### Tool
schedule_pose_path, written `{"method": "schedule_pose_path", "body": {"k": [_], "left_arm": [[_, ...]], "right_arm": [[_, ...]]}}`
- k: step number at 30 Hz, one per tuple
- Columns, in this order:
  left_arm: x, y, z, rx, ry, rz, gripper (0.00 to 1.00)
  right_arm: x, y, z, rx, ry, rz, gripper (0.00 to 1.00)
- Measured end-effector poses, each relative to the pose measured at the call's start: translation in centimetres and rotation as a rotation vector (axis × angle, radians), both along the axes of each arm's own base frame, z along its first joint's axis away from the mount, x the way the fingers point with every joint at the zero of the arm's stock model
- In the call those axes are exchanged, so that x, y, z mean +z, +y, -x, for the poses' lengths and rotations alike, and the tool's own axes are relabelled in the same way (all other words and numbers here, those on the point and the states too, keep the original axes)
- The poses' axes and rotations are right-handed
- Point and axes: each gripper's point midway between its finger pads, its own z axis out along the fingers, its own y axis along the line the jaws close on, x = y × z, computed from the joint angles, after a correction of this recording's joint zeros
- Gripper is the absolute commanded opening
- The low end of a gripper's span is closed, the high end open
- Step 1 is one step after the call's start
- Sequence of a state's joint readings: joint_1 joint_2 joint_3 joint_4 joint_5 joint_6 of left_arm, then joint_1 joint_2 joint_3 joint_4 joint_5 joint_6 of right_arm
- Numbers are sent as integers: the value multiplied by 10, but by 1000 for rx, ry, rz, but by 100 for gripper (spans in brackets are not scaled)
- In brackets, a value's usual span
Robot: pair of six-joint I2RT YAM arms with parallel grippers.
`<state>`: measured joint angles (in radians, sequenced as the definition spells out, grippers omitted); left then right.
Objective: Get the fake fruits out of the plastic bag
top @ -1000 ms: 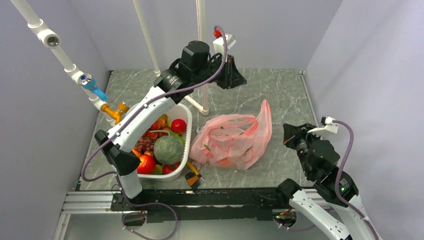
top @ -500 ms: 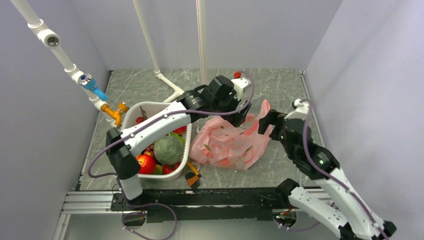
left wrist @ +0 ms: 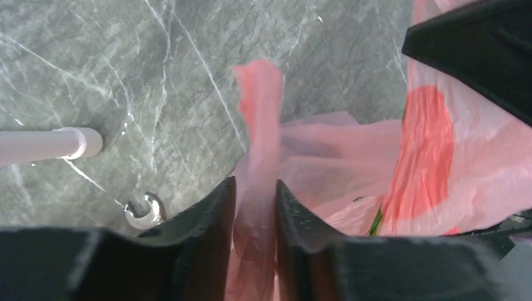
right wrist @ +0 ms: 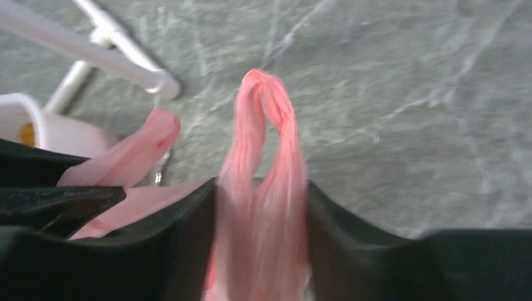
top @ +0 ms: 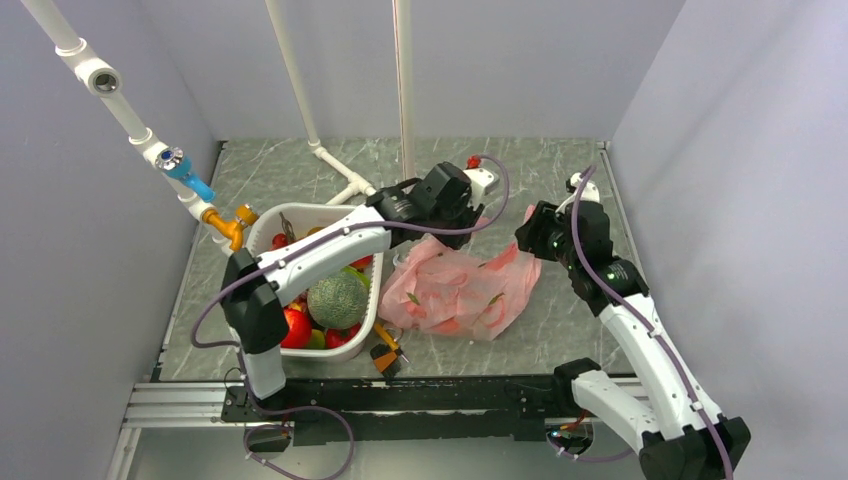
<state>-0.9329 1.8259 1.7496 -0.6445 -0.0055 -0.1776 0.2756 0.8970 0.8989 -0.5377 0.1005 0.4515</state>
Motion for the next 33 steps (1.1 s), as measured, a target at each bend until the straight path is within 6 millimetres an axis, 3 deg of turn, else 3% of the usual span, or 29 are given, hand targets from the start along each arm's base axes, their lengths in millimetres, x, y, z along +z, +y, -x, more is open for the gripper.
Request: {"method": "schedule_pose_path", "body": {"k": [1, 3, 7, 12, 16, 20, 24, 27, 30, 33], "left_arm": [[2, 3, 3, 2, -1, 7, 18], [13, 8, 7, 11, -4, 38, 15], [55, 10, 3, 39, -23, 188, 0], [112, 19, -38, 100, 16, 469, 0], [148, 15, -81, 122, 13, 574, 0], [181, -6, -87, 51, -3, 658, 0], [189, -8, -77, -5, 18, 701, 0], [176, 1, -75, -16, 53, 693, 0], [144, 12, -67, -12, 116, 647, 0], [101, 23, -55, 2, 179, 581, 0]], "right_arm": [[1, 6, 1, 29, -14, -26, 42], [1, 14, 6, 67, -30, -63, 28], [14, 13, 9, 48, -71, -100, 0], [51, -14, 4, -97, -134, -58, 0], [102, -40, 3, -218, -230, -4, 0], [140, -51, 15, -236, -343, 7, 5], [159, -39, 40, -123, -441, -32, 6], [165, -13, 57, 52, -490, -82, 8], [141, 21, 65, 247, -442, -134, 14], [86, 52, 77, 416, -294, -197, 19]]}}
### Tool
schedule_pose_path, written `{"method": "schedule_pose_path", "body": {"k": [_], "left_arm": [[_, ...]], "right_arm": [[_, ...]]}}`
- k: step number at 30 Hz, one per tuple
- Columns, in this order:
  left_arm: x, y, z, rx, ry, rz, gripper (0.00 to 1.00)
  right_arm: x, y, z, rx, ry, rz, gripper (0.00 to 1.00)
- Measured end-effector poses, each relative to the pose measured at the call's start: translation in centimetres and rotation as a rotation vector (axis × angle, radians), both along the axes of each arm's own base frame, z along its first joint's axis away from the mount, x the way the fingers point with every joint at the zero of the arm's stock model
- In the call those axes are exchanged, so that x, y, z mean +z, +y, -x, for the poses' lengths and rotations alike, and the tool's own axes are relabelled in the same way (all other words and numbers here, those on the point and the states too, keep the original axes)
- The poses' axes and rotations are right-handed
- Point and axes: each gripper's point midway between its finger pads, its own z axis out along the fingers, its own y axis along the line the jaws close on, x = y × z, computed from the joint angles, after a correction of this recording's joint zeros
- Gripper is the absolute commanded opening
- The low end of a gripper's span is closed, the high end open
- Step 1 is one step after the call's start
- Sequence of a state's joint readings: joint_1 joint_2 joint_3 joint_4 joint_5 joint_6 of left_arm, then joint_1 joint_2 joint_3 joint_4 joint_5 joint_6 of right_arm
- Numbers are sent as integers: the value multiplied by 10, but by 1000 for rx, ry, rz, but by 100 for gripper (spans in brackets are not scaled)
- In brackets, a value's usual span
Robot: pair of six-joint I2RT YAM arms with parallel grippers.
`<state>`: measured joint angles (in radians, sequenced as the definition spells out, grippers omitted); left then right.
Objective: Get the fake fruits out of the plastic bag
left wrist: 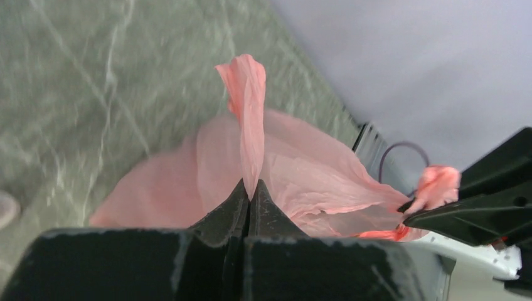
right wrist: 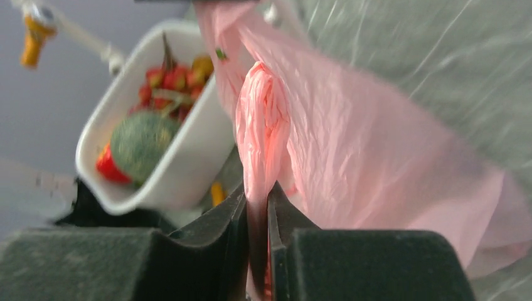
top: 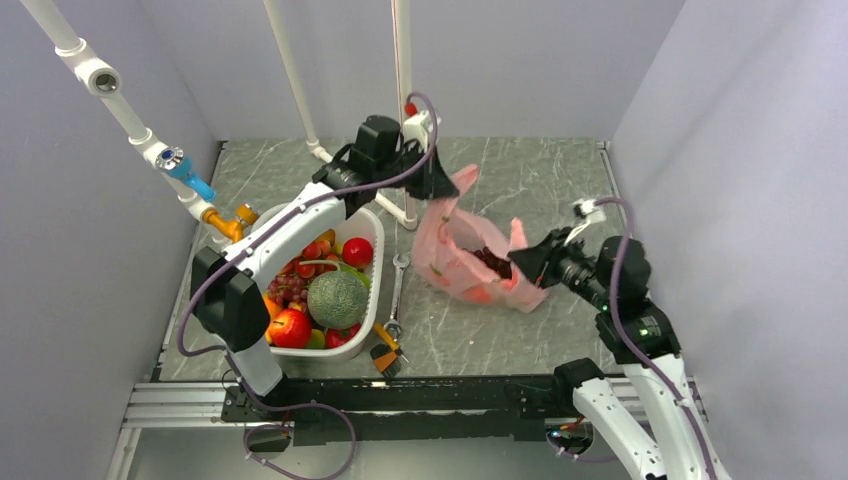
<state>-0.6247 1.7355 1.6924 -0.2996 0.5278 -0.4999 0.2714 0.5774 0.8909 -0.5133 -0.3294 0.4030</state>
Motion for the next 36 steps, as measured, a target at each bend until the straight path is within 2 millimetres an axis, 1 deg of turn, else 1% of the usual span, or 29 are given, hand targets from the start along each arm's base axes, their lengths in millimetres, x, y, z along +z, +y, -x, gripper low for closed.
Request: {"method": "schedule_pose_path", "body": {"k": [2, 4, 6, 8, 10, 11, 14, 17, 18, 20, 21, 22, 24, 26, 29, 30, 31, 33, 34, 36], "left_arm": [[-30, 9, 11, -2, 50, -43, 0], [-59, 21, 24, -2, 109, -84, 0], [-73, 27, 33, -3, 139, -103, 0], [-79, 35, 41, 0, 151, -109, 3], [-74, 38, 46, 0, 141, -103, 9], [-68, 40, 47, 1, 129, -95, 12], [-44, 45, 53, 4, 74, -65, 38], [-26, 51, 57, 13, 18, -50, 63], [-21, 54, 59, 21, 0, -46, 71], [-15, 62, 64, 35, -28, -46, 80], [-13, 67, 68, 44, -38, -49, 83], [-11, 71, 72, 48, -44, -52, 84], [-9, 80, 82, 52, -57, -60, 85], [-5, 88, 92, 57, -70, -60, 85], [-3, 101, 110, 69, -83, -59, 85], [-4, 103, 117, 76, -88, -63, 88], [-5, 104, 123, 77, -93, -70, 90], [-6, 98, 141, 89, -110, -102, 98], [-7, 93, 148, 90, -123, -119, 99], [-12, 81, 163, 103, -152, -176, 99]], "right_arm": [[-38, 12, 14, 89, 106, -11, 25], [-65, 19, 31, 154, 182, -21, 33], [-76, 23, 49, 208, 215, -35, 43], [-74, 26, 64, 260, 210, -51, 56], [-66, 30, 76, 313, 171, -66, 68], [-62, 32, 81, 339, 158, -72, 71], [-52, 37, 93, 413, 131, -81, 79], [-37, 40, 101, 465, 94, -86, 86], [-31, 41, 102, 479, 74, -85, 88], [-21, 41, 103, 486, 39, -81, 88], [-17, 41, 102, 485, 23, -77, 88], [-14, 40, 101, 481, 14, -73, 87], [-12, 38, 96, 454, 6, -64, 80], [-12, 34, 84, 395, 10, -51, 76], [-13, 25, 62, 273, 24, -34, 75], [-13, 22, 55, 241, 25, -31, 75], [-12, 20, 50, 215, 26, -33, 77], [-9, 19, 43, 189, 20, -42, 87], [-7, 20, 40, 186, 11, -47, 89], [-2, 21, 37, 189, -9, -52, 89]]}}
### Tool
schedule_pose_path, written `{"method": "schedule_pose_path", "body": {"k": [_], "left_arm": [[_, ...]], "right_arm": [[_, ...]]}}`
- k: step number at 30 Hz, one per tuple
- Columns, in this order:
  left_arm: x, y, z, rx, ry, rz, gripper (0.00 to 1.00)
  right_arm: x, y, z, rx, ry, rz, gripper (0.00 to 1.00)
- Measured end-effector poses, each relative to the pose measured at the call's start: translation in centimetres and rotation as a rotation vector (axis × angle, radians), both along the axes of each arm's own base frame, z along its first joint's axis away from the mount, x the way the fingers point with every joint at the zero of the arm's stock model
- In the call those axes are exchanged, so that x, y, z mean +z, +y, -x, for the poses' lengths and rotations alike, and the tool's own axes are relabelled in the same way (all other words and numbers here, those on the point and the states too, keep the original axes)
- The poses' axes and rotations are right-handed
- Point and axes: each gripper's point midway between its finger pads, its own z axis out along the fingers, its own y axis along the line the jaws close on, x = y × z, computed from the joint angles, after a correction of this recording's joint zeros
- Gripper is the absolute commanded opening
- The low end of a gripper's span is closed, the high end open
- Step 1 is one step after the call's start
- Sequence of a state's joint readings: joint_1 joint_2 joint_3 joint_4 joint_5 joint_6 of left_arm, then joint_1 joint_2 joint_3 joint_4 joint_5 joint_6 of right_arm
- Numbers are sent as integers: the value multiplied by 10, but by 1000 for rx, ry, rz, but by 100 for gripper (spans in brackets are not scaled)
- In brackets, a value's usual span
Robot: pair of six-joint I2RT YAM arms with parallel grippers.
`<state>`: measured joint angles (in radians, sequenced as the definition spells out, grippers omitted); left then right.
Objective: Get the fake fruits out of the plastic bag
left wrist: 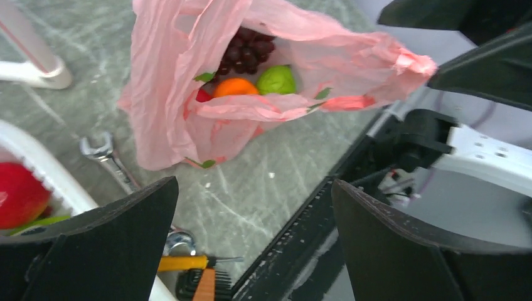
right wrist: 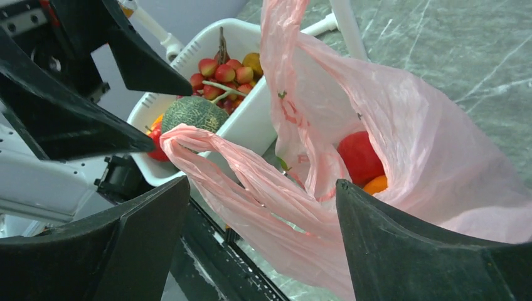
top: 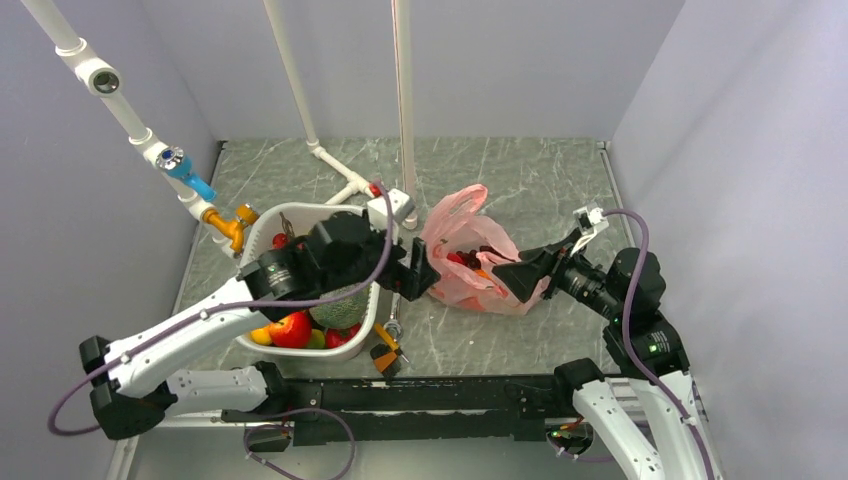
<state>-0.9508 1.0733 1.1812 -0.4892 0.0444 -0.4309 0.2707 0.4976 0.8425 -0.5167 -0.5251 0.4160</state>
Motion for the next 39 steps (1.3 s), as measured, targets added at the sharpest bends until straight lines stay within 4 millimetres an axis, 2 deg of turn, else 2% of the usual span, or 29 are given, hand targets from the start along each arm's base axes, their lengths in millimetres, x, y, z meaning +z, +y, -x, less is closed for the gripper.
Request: {"method": "schedule_pose_path", "body": {"k": [2, 4, 9, 14, 16, 18, 21, 28, 33, 35, 39], "left_arm": [[-6, -6, 1, 54, -29, -67, 99], [-9, -10, -10, 135, -64, -129, 99], [-15, -27, -55, 351, -146, -282, 99], [-32, -47, -85, 451, -186, -378, 98], [-38, -56, -92, 456, -194, -401, 87], [-41, -61, -96, 459, -203, -411, 60], [-39, -65, -98, 451, -218, -411, 28], [-32, -77, -93, 332, -210, -313, 19], [-31, -66, -92, 265, -133, -196, 15], [-33, -60, -96, 257, -88, -144, 5], [-43, -52, -102, 239, 8, -66, 3]], "right_arm": [[3, 2, -3, 5, -6, -3, 89], [5, 2, -5, 3, -3, -4, 90], [7, 2, -5, -7, 16, -26, 88], [3, -16, -7, -131, 54, -4, 88], [4, -25, -6, -184, 54, 13, 88], [3, -32, -4, -218, 56, 30, 89], [-5, -37, -3, -233, 76, 63, 93], [-9, -30, 5, -150, 51, 115, 94], [7, -21, -1, -77, 16, 143, 94], [12, -18, -8, -66, 7, 154, 95], [12, -10, -17, -43, 22, 174, 97]]}}
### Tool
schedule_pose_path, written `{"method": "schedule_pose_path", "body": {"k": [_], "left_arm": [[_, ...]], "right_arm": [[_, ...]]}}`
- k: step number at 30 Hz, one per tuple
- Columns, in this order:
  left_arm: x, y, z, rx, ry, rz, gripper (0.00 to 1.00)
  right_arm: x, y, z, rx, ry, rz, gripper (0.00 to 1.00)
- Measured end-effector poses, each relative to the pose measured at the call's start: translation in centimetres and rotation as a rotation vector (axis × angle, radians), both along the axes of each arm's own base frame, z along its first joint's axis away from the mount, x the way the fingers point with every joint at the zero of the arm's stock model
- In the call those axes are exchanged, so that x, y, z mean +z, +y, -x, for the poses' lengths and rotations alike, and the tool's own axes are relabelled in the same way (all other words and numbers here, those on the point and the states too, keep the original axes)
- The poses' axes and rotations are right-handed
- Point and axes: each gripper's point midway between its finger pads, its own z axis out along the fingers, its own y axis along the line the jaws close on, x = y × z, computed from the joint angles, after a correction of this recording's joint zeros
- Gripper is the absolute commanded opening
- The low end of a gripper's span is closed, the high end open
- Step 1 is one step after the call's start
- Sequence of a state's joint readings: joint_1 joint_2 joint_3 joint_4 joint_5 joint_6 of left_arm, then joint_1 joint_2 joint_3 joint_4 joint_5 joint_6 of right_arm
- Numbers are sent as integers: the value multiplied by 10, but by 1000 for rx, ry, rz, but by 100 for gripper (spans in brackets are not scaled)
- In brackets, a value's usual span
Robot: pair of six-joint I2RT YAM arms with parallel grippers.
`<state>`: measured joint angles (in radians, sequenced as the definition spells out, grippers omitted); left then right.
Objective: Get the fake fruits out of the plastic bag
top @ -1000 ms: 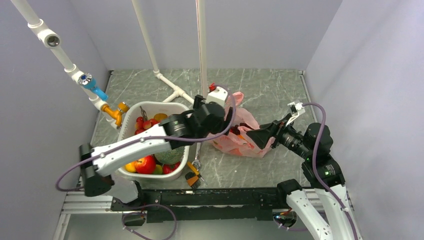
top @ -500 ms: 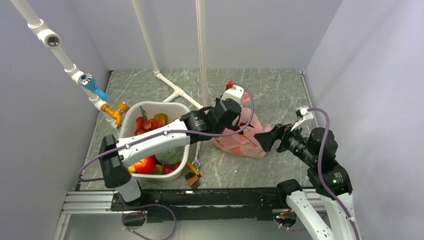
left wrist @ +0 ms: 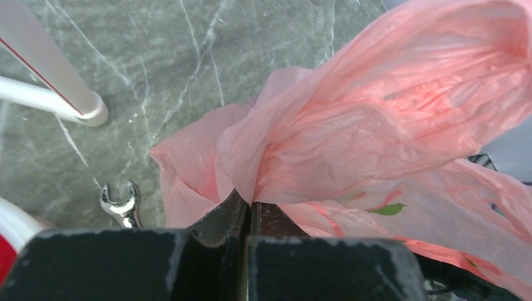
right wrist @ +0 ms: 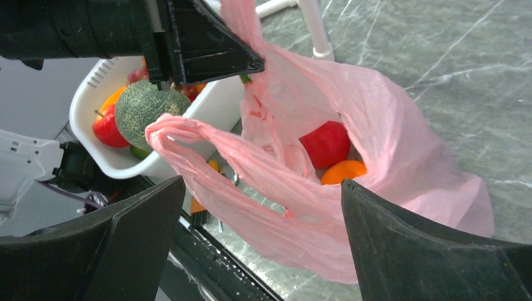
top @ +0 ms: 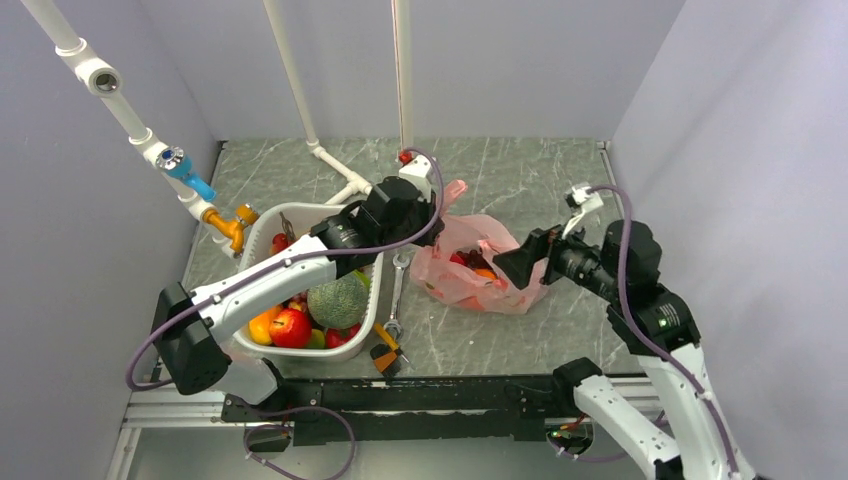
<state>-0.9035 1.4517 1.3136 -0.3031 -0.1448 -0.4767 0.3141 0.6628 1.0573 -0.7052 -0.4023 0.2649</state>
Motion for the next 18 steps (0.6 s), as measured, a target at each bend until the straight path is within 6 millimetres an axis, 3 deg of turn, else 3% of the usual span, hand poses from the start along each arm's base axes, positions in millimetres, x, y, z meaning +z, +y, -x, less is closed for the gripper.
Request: {"method": "schedule_pose_path", "body": {"k": [5, 9, 12, 14, 15, 18], "left_arm": [[-9, -4, 8, -44, 73, 45, 1], [-9, -9, 14, -72, 95, 73, 0], [-14, -7, 18, -83, 106, 79, 0], [-18, -3, 22, -84, 121, 87, 0], [-20, 0, 23, -84, 126, 89, 0], [-20, 7, 24, -76, 130, 98, 0]], "right_arm": [[-18, 42, 3, 82, 39, 123, 96], [-29, 64, 0, 19, 29, 244, 92], [-35, 52, -8, -94, 15, 314, 78], [-32, 42, -14, -169, -5, 331, 54], [-30, 37, -16, -199, -13, 332, 49], [-23, 23, -17, -273, -22, 303, 44]]}}
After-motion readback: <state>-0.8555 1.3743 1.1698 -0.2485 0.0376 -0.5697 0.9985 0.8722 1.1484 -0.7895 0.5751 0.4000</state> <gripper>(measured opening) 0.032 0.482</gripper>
